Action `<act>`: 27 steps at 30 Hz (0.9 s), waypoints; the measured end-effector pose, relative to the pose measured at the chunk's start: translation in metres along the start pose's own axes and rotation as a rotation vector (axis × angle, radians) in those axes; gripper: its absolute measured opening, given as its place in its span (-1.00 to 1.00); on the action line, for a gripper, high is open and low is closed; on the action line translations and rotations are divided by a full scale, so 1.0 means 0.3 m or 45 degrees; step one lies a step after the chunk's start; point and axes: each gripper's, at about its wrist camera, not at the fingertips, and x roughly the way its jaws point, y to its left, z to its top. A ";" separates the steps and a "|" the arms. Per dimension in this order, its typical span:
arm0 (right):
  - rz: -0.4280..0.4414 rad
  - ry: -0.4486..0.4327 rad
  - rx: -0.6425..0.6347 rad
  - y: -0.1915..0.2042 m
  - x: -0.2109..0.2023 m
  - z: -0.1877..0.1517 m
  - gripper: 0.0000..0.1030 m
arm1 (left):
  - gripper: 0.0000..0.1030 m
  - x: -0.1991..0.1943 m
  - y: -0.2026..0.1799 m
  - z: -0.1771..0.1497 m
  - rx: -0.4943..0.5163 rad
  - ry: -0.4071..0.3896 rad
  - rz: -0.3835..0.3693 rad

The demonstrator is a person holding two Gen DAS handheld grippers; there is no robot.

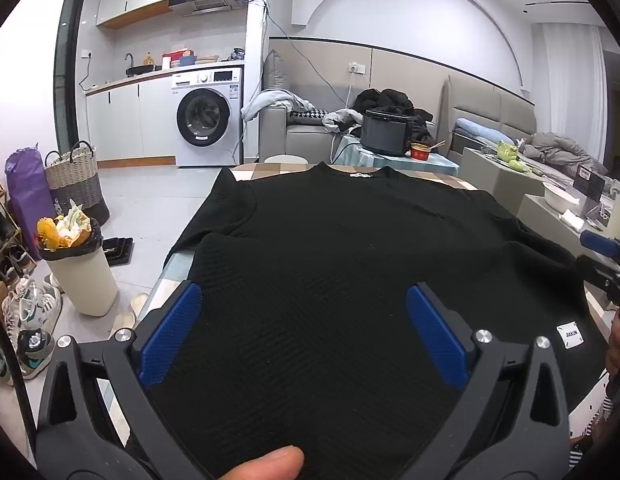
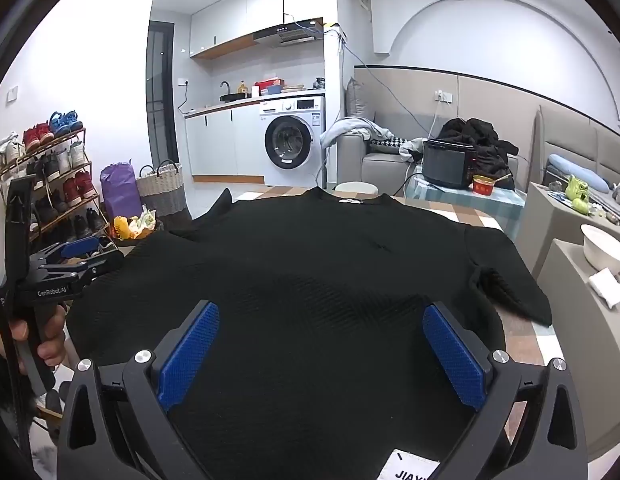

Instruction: Fold small clothes

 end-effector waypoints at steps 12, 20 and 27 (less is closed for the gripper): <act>-0.017 -0.008 0.007 -0.008 -0.009 -0.027 1.00 | 0.98 0.000 -0.044 -0.021 0.048 0.004 -0.004; -0.013 0.016 0.006 -0.007 0.005 -0.011 1.00 | 0.98 -0.020 -0.054 -0.023 0.052 0.004 -0.005; -0.018 0.015 0.009 -0.015 0.007 -0.007 1.00 | 0.98 -0.019 -0.053 -0.022 0.053 0.003 -0.008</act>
